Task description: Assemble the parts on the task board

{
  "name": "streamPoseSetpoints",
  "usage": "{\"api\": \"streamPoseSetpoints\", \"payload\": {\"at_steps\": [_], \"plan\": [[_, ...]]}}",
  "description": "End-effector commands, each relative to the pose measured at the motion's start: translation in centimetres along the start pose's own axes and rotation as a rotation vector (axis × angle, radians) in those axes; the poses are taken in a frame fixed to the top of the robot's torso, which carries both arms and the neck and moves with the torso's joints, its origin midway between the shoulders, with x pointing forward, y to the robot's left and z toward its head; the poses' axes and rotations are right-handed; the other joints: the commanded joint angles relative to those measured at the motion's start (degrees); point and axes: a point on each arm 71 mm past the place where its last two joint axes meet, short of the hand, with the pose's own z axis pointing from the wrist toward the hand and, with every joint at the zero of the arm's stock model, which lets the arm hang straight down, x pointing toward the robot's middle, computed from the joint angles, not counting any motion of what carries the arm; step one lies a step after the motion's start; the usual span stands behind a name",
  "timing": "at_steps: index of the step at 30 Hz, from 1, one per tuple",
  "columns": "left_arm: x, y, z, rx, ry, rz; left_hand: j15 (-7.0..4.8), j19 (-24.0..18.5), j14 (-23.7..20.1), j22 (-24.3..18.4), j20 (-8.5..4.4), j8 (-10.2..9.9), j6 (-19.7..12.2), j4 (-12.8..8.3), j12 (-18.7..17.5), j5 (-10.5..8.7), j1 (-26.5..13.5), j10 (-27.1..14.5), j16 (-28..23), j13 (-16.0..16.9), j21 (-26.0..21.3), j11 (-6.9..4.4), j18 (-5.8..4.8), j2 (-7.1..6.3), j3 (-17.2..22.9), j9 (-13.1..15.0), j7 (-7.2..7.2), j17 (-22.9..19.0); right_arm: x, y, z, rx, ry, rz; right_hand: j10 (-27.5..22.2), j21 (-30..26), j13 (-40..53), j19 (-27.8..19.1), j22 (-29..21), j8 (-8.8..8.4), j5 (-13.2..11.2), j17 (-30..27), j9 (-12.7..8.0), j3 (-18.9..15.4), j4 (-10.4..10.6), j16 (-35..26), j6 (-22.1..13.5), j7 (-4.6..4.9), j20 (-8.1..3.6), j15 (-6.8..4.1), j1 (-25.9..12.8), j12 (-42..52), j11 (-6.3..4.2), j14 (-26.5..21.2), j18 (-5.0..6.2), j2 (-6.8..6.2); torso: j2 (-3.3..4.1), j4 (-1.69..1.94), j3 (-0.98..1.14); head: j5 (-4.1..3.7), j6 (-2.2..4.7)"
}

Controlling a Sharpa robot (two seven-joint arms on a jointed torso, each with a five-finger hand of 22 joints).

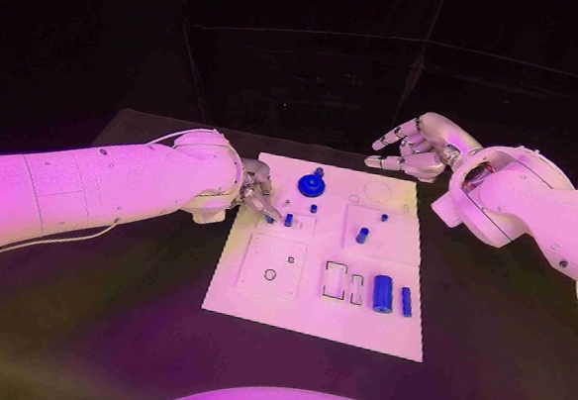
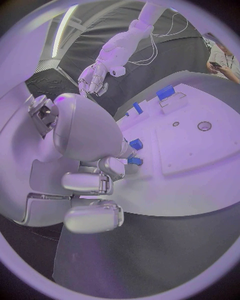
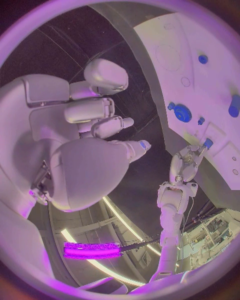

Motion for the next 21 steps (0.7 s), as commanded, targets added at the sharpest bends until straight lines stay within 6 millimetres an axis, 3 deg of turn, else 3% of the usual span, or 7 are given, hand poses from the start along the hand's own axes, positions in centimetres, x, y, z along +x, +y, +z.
{"api": "streamPoseSetpoints", "payload": {"at_steps": [1,11,21], "plan": [[0.55,0.2,0.18,-0.012,0.033,0.023,-0.48,0.9,5.9,1.5,-0.39,0.3,0.1,-4.4,0.1,0.2,0.2,0.3,0.2,0.0,0.2,-0.17,-0.36,-0.49,4.8,-0.1,-0.34,15.1,-0.03,0.13,0.02,-0.005,0.004,0.0,-0.1,-0.2,0.0,-0.3,-0.1,0.37,0.3,5.3,-0.1,-0.4,-0.1,-0.4,-0.2,-0.23,-0.29,-0.4,0.1,-0.3,-0.23,3.9,0.83,0.46,-0.01,-0.04,-0.01,-0.11,-0.1],[0.56,0.3,0.47,-0.022,0.038,0.026,-0.46,0.9,5.9,1.6,-0.38,0.4,0.3,-4.3,0.2,0.2,-0.5,0.4,0.2,0.0,0.3,-0.16,-0.38,-1.47,5.5,-0.1,-0.35,15.1,-0.02,0.12,0.01,-0.004,0.006,0.0,-0.2,-0.3,-0.1,-0.3,-0.2,0.51,0.3,5.3,-0.1,-0.7,0.2,-0.4,-0.2,-0.23,-0.29,-0.4,0.1,-0.3,-0.22,3.9,0.85,0.55,-0.03,0.04,-0.03,-0.2,-0.19],[0.34,0.55,0.78,-0.033,0.029,0.021,-0.41,1.0,5.9,1.8,-0.32,1.4,1.7,-0.1,0.7,0.15,-7.4,1.0,0.2,0.4,0.3,-0.07,-0.41,-4.63,1.9,0.1,-0.32,15.1,-0.03,0.11,0.0,-0.004,0.006,0.0,-0.2,-0.3,-0.1,-0.3,-0.2,0.51,0.3,5.3,-0.1,-0.7,0.2,-0.4,-0.2,-0.23,-0.29,-0.4,0.1,-0.3,-0.22,3.9,0.85,0.55,-0.01,-0.02,-0.01,-0.28,-0.27]]}}
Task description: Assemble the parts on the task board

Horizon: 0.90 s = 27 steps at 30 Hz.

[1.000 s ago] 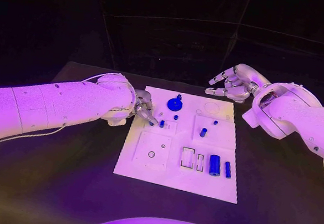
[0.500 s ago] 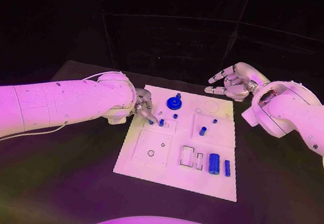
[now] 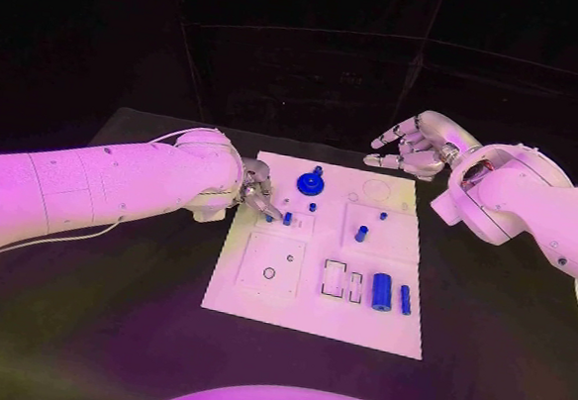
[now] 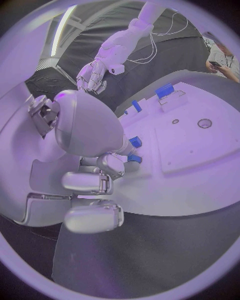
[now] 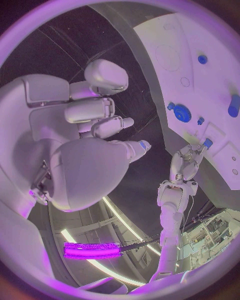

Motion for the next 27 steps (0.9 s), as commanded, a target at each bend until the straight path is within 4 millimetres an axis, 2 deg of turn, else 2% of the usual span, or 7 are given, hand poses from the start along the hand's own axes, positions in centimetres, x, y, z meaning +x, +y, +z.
{"api": "streamPoseSetpoints", "payload": {"at_steps": [1,11,19,22,25,27], "plan": [[0.3,0.5,0.2,-0.023,0.017,0.015,-0.41,1.0,5.9,1.9,-0.32,0.2,0.3,1.0,0.0,0.19,-1.7,0.0,0.2,0.0,0.3,0.37,-0.42,-0.82,-1.6,0.0,0.17,15.1,0.0,0.1,0.0,-0.004,0.003,0.0,-0.2,-0.3,-0.1,-0.2,-0.1,0.21,0.3,5.3,-0.1,-0.2,0.0,-0.2,-0.2,-0.22,-0.09,-0.4,0.2,-0.3,-0.22,3.9,0.85,0.55,0.01,-0.02,0.01,-0.03,-0.05],[0.2,0.7,0.3,-0.029,0.011,0.011,-0.52,1.1,5.9,2.0,-0.37,0.8,0.9,3.3,0.4,0.19,-5.1,0.3,0.2,0.4,0.4,0.27,-0.44,-2.4,-5.1,0.2,0.07,15.1,-0.1,0.1,0.0,-0.004,0.001,0.001,-0.3,-0.4,-0.2,-0.2,-0.2,0.21,0.3,5.3,-0.1,-0.3,0.1,-0.2,-0.3,-0.21,-0.09,-0.4,0.1,-0.4,-0.2,3.9,0.87,0.57,0.01,0.02,0.0,-0.12,-0.04],[-0.1,0.8,0.0,-0.02,-0.038,-0.029,-0.59,1.1,5.9,2.1,-0.43,1.1,0.8,5.1,0.3,0.21,-7.5,0.2,0.2,0.2,0.3,0.2,-0.43,-3.05,-8.3,0.2,0.0,15.1,-0.1,0.1,0.0,-0.004,-0.001,0.001,-0.4,-0.5,-0.3,-0.3,-0.4,0.21,0.3,5.2,-0.1,-0.4,0.2,-0.3,-0.3,-0.19,-0.08,-0.39,0.0,-0.4,-0.2,3.8,0.9,0.59,0.01,0.04,-0.03,-0.28,0.16],[-0.3,0.9,-0.1,-0.005,-0.071,-0.058,-0.62,1.0,5.9,1.9,-0.46,1.0,0.6,5.2,-0.2,0.21,-8.8,-0.2,0.2,-0.4,0.1,0.2,-0.38,-2.75,-9.6,0.1,0.01,15.1,-0.1,0.1,0.0,-0.003,-0.001,0.001,-0.4,-0.5,-0.3,-0.3,-0.4,0.21,0.3,5.2,-0.1,-0.4,0.2,-0.3,-0.3,-0.19,-0.08,-0.39,0.0,-0.4,-0.2,3.8,0.9,0.59,-0.02,0.05,-0.02,-0.32,0.21],[-0.7,0.9,-0.4,0.03,-0.119,-0.099,-0.6,0.7,5.9,1.0,-0.45,0.9,0.1,5.2,-1.4,0.21,-10.8,-1.1,0.2,-1.7,-0.7,0.27,-0.17,-1.84,-11.2,0.0,0.11,15.1,-0.1,0.1,0.0,-0.003,-0.002,0.0,-0.4,-0.5,-0.3,-0.3,-0.4,0.21,0.3,5.2,-0.1,-0.4,0.2,-0.3,-0.3,-0.19,-0.08,-0.39,0.0,-0.4,-0.2,3.8,0.9,0.59,0.0,0.04,-0.02,-0.53,0.29],[-0.9,0.9,-0.6,0.06,-0.144,-0.143,-0.54,0.2,5.9,-0.2,-0.4,0.6,-0.5,5.2,-3.2,0.22,-11.7,-2.5,0.2,-3.9,-1.7,0.4,0.09,-1.23,-12.1,-0.2,0.27,15.1,-0.1,0.0,0.0,-0.003,-0.002,0.0,-0.4,-0.5,-0.3,-0.3,-0.4,0.21,0.3,5.2,-0.1,-0.4,0.2,-0.3,-0.3,-0.19,-0.08,-0.39,0.0,-0.4,-0.2,3.8,0.9,0.59,0.0,0.04,-0.02,-0.56,0.31]]}}
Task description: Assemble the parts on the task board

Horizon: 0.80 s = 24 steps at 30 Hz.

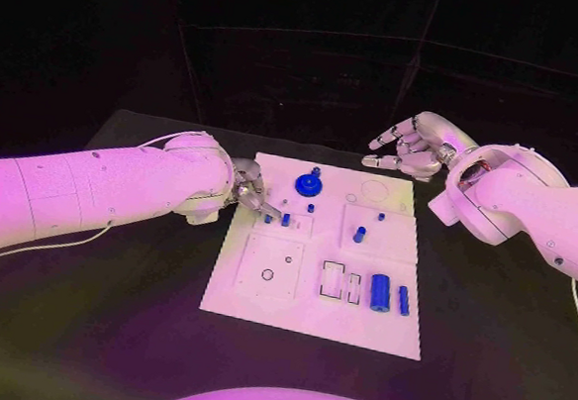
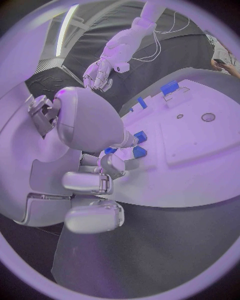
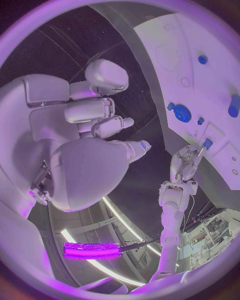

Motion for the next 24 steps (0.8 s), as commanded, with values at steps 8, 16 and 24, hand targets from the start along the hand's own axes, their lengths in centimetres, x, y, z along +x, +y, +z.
{"api": "streamPoseSetpoints", "payload": {"at_steps": [8,16,24], "plan": [[-1.7,-1.0,-1.1,0.238,-0.174,-0.233,1.36,-4.1,4.7,-10.1,0.79,-3.9,-6.0,-0.1,-15.3,0.16,0.1,-12.7,-3.4,-16.9,-10.4,2.26,2.14,1.52,-4.2,-2.7,2.42,11.0,-0.2,0.0,0.0,-0.002,-0.004,0.0,-0.4,-0.1,-0.1,-0.3,0.0,0.22,0.3,5.2,-0.1,-0.3,0.0,-0.3,-0.3,-0.19,-0.09,-0.39,0.0,-0.2,-0.2,3.8,0.9,0.59,0.01,0.01,0.05,-0.28,0.35],[-2.5,-2.7,-1.3,0.456,-0.246,-0.26,5.29,-17.5,-7.4,-35.1,4.47,-9.8,-10.6,-5.5,-26.1,0.59,15.2,-25.7,-25.5,-24.6,-36.9,6.78,6.54,2.78,-2.2,-8.9,7.19,-11.1,-0.2,0.0,0.0,0.0,-0.005,0.0,-0.4,-0.1,-0.1,-0.3,0.0,0.22,0.3,5.2,-0.1,-0.3,0.0,-0.3,-0.3,-0.19,-0.09,-0.39,0.0,-0.2,-0.2,3.8,0.9,0.59,-0.01,0.03,0.08,-0.28,0.86],[-1.7,-5.6,-0.5,0.612,-0.27,0.013,6.04,-16.1,-8.7,-38.1,5.44,-17.4,-6.6,-10.8,-39.3,0.39,25.5,-25.5,-28.8,-38.6,-40.2,7.53,7.09,0.93,1.7,-18.7,7.15,-16.3,0.0,0.1,0.1,-0.003,-0.001,0.001,-0.4,-0.2,-0.1,-0.3,-0.1,0.22,0.3,5.2,-0.1,-0.4,0.1,-0.3,-0.4,-0.17,-0.08,-0.38,0.0,-0.2,-0.18,3.8,0.91,0.66,0.08,-0.15,0.0,-0.98,1.65]]}}
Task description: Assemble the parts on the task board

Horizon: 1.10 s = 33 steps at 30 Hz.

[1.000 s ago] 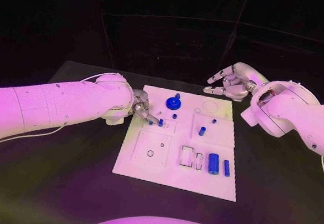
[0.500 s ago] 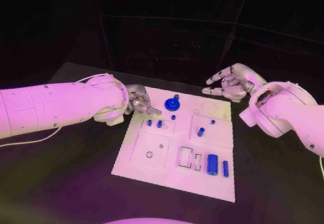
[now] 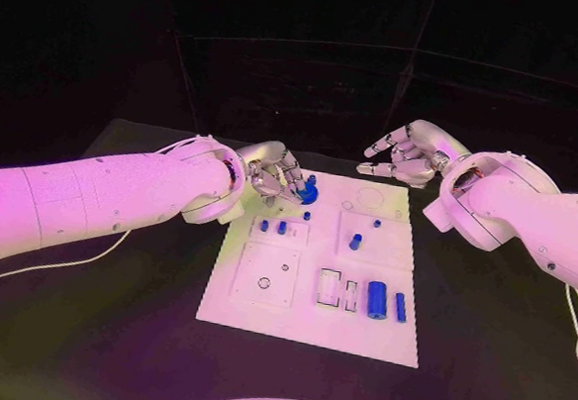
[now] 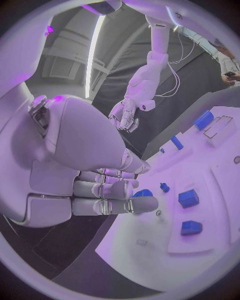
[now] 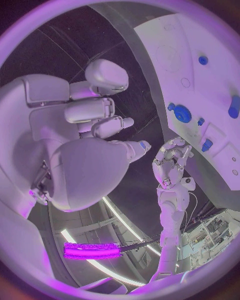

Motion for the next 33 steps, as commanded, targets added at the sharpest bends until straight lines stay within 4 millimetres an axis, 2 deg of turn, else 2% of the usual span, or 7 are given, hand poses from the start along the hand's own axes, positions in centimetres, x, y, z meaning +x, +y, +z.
{"api": "streamPoseSetpoints", "payload": {"at_steps": [1,2,4,9,14,18,33], "plan": [[0.4,-1.4,0.4,0.175,0.007,0.189,-0.22,1.9,2.4,0.0,-0.23,-2.0,1.5,-0.6,-2.7,-0.01,0.6,1.3,2.9,-3.4,0.4,-0.16,0.35,-0.69,0.3,-2.6,-0.37,1.5,0.0,0.2,0.1,-0.005,0.0,0.001,-0.4,-0.2,-0.1,-0.3,-0.1,0.23,0.3,5.2,0.0,-0.2,0.0,-0.3,-0.4,-0.17,-0.08,-0.38,0.0,-0.2,-0.18,3.8,0.91,0.66,0.05,-0.17,-0.02,-0.29,0.15],[0.6,-1.5,0.7,0.188,0.015,0.225,-0.3,2.7,3.7,0.2,-0.32,-2.7,2.1,-0.8,-3.5,0.01,0.7,1.8,4.8,-4.5,0.8,-0.26,0.33,-0.97,0.4,-3.4,-0.49,3.0,0.0,0.2,0.1,-0.006,0.001,0.001,-0.4,-0.2,-0.1,-0.3,-0.1,0.23,0.3,5.2,0.0,-0.2,0.0,-0.3,-0.4,-0.17,-0.08,-0.38,0.0,-0.2,-0.18,3.8,0.91,0.66,0.05,-0.19,0.0,-0.37,0.15],[1.0,-1.7,1.1,0.203,0.031,0.29,-0.47,5.5,6.4,3.5,-0.51,-4.1,3.5,-1.0,-5.3,0.07,0.5,3.0,9.4,-7.1,4.7,-0.39,-0.28,-1.57,0.6,-5.3,-0.69,6.5,0.0,0.2,0.1,-0.006,0.002,0.001,-0.4,-0.2,-0.1,-0.3,-0.1,0.23,0.3,5.2,0.0,-0.3,0.0,-0.3,-0.4,-0.17,-0.08,-0.38,0.0,-0.2,-0.18,3.8,0.9,0.67,0.06,-0.15,0.0,-0.62,0.28],[1.6,-1.7,1.9,0.201,0.068,0.39,-0.51,8.0,8.0,8.1,-0.51,-5.7,4.4,-1.3,-7.4,0.02,0.0,3.0,12.5,-9.7,9.5,-0.19,-1.19,-2.52,0.6,-7.3,-0.76,8.8,0.1,0.4,0.2,-0.009,0.004,0.002,-0.4,-0.2,-0.1,-0.3,0.0,0.24,0.4,5.2,0.0,-0.3,0.0,-0.3,-0.4,-0.17,-0.08,-0.38,0.0,-0.2,-0.18,3.8,0.9,0.7,0.12,-0.1,-0.06,-0.8,0.34],[2.2,-1.4,2.7,0.175,0.114,0.466,-0.96,10.6,9.7,13.7,-0.76,-7.0,5.7,-1.9,-8.8,0.03,-0.4,3.8,15.9,-11.9,15.2,-0.48,-2.17,-3.02,0.8,-8.9,-1.24,11.6,0.2,0.5,0.2,-0.011,0.007,0.002,-0.4,-0.2,-0.1,-0.3,0.0,0.24,0.4,5.2,0.0,-0.3,0.0,-0.3,-0.4,-0.17,-0.08,-0.38,0.0,-0.2,-0.18,3.8,0.9,0.7,0.1,-0.18,-0.06,-1.0,0.3],[2.6,-1.3,3.1,0.159,0.133,0.49,-1.01,11.5,10.2,15.5,-0.88,-7.5,6.5,-2.1,-9.5,0.05,-0.7,4.3,16.8,-13.0,17.1,-0.56,-2.49,-2.98,1.0,-9.7,-1.33,12.0,0.2,0.5,0.2,-0.01,0.006,0.002,-0.4,-0.2,-0.1,-0.3,0.0,0.24,0.4,5.2,0.0,-0.3,0.0,-0.3,-0.4,-0.17,-0.08,-0.38,0.0,-0.2,-0.18,3.8,0.9,0.7,0.06,-0.06,-0.04,-1.19,0.24],[3.2,-1.0,4.1,0.12,0.163,0.513,-1.27,13.7,10.8,20.6,-1.15,-8.7,9.3,-2.7,-11.2,0.05,-0.9,7.3,16.9,-15.6,22.1,-0.83,-3.39,-2.32,2.2,-11.4,-1.72,10.5,0.4,0.7,0.4,-0.015,0.009,0.003,-0.4,-0.2,-0.1,-0.2,0.0,0.28,0.4,5.2,0.0,-0.3,0.0,-0.3,-0.4,-0.17,-0.08,-0.37,0.2,-0.2,-0.18,3.8,0.89,0.81,0.1,-0.05,-0.05,-1.37,0.18]]}}
